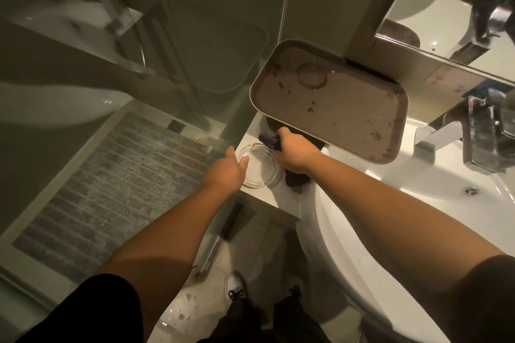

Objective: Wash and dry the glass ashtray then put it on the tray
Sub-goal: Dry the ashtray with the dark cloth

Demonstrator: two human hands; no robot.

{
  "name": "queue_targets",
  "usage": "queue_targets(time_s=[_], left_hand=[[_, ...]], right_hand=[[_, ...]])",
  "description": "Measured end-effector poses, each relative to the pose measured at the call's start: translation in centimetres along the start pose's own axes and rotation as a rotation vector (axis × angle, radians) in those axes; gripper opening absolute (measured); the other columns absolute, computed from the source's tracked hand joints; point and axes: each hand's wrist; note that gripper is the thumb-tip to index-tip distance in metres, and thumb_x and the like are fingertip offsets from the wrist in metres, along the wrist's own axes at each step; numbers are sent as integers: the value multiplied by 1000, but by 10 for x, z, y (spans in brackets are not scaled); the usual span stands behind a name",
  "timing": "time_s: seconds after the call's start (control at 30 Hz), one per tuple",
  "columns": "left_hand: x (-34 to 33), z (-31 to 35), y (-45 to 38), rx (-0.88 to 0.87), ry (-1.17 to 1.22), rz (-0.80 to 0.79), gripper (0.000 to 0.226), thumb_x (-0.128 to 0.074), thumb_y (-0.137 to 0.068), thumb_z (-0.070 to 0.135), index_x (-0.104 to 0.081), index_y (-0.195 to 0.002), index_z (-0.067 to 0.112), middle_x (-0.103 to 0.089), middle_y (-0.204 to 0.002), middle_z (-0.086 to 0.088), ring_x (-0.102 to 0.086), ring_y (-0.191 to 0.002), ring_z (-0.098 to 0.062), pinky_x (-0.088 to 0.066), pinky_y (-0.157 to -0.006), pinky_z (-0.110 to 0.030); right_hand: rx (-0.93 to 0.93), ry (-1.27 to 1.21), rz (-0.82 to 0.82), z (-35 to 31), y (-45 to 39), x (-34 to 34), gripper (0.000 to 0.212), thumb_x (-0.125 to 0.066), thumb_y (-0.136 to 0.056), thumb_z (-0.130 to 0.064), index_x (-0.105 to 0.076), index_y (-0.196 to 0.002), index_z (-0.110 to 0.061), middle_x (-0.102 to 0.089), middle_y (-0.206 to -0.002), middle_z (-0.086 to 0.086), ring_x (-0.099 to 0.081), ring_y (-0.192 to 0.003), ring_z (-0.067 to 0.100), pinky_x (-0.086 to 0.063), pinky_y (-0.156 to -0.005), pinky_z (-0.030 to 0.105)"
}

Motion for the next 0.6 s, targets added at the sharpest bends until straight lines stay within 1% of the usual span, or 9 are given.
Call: queue_targets(time_s=[0.07, 0.13, 0.23, 0.3, 0.4, 0.43, 0.5, 0.53, 0.6], left_hand=[[8, -1, 6, 6, 70, 34, 63, -29, -102, 50, -25, -151, 11, -53, -139, -19, -52, -125, -39, -43, -96, -47], [18, -1, 17, -23, 177, 108, 60, -34, -100, 51, -35, -147, 13, -55, -138, -16, -53, -124, -36, -44, -98, -46], [36, 8, 41, -168, 389, 232, 55, -49, -97, 45, -41, -145, 20, -50, -138, -8, -56, -117, -23, -46, -99, -40], [50, 17, 59, -323, 489, 244, 58, -61, -92, 39, -40, -145, 25, -42, -139, 0, -53, -112, -13, -46, -98, -33], [69, 31, 79, -533, 487, 142, 58, -69, -88, 31, -47, -141, 27, -45, -138, 5, -49, -120, -9, -43, -102, -29], [74, 35, 84, -586, 446, 90, 52, -70, -87, 30, -52, -136, 27, -52, -135, 5, -51, -119, -8, -44, -102, -30], [82, 43, 94, -666, 367, -17, 38, -71, -87, 30, -62, -123, 26, -64, -118, 9, -58, -107, -3, -48, -96, -29], [84, 47, 98, -697, 334, -60, 34, -72, -86, 31, -64, -118, 27, -66, -112, 11, -59, -103, -3, -49, -93, -28], [83, 53, 107, -755, 234, -103, 32, -72, -85, 32, -65, -116, 28, -65, -112, 11, -58, -104, -4, -47, -90, -26]], right_hand=[[49, -11, 25, 0, 13, 8, 40, -60, -94, -25, -44, -128, -12, -60, -113, 10, -57, -92, 22, -46, -79, 32], [90, -25, 55, 1, 29, 18, 36, -61, -91, -24, -48, -123, -13, -61, -109, 9, -55, -89, 23, -42, -75, 31], [140, -99, 43, 0, 54, 36, 28, -63, -89, -20, -53, -116, -17, -62, -106, 7, -59, -92, 25, -47, -77, 34], [177, -181, -5, -2, 74, 47, 23, -64, -89, -19, -59, -111, -19, -64, -103, 4, -62, -93, 23, -53, -82, 37], [231, -280, -78, -3, 105, 58, 21, -66, -90, -20, -63, -111, -19, -65, -102, 3, -65, -92, 20, -57, -84, 35], [236, -291, -86, -3, 115, 60, 21, -66, -90, -21, -64, -111, -20, -66, -102, 3, -65, -92, 20, -57, -84, 35], [230, -293, -75, 2, 135, 62, 21, -66, -90, -23, -64, -111, -20, -66, -102, 5, -65, -92, 22, -58, -85, 36], [221, -299, -63, 6, 145, 62, 21, -66, -90, -24, -64, -110, -21, -65, -102, 5, -65, -92, 23, -58, -85, 36], [192, -346, -44, 16, 165, 61, 18, -66, -89, -24, -64, -107, -23, -64, -101, 3, -66, -91, 23, -59, -82, 34]])
Point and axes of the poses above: each hand's wrist, its own y-axis away from the middle knuckle, its own x-axis out of the back of the hand, z = x × y
